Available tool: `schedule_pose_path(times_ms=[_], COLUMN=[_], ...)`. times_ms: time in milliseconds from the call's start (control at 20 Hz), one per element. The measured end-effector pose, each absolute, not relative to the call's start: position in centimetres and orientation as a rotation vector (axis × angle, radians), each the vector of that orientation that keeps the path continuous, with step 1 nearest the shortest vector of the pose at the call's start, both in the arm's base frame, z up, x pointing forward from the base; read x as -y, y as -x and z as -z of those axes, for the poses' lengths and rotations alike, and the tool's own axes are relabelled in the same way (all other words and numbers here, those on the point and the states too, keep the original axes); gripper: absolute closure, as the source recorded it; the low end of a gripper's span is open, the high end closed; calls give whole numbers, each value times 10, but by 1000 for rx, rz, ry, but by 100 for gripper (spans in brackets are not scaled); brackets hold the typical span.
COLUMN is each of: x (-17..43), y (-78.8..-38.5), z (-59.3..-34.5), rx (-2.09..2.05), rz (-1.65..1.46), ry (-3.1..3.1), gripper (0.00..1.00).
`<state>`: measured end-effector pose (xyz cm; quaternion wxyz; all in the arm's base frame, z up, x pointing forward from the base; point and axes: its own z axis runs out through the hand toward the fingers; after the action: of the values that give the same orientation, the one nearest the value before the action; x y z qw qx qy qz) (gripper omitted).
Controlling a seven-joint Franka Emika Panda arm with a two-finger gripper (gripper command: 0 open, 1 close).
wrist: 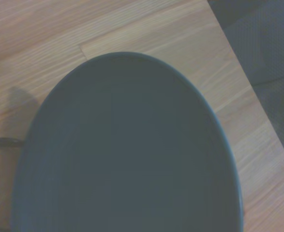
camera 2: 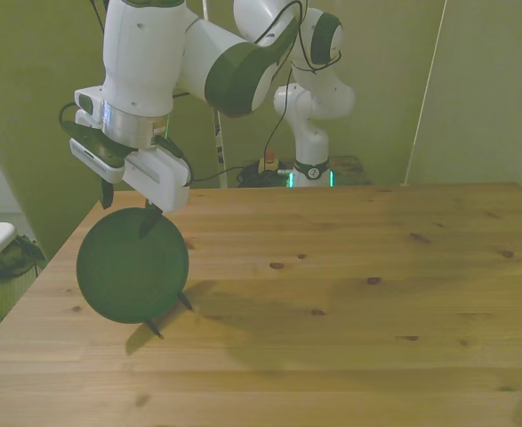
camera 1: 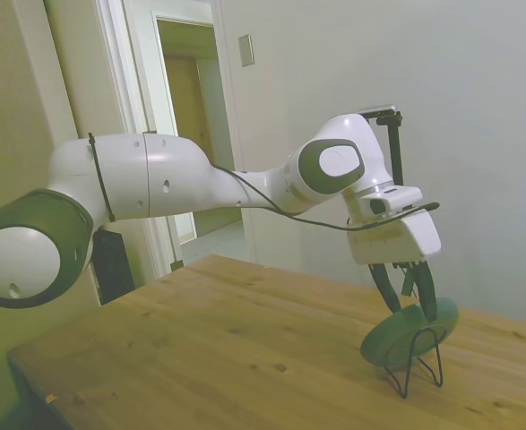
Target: Unload the plate
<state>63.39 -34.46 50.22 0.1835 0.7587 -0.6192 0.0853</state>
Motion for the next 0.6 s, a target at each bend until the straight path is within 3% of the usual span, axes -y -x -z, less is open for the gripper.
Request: schedule_pose_path(times_ms=[600], x=[349], y=[-630], z=[-494], rx=[1729], rz=[-239], ry=[-2147], gripper=[100])
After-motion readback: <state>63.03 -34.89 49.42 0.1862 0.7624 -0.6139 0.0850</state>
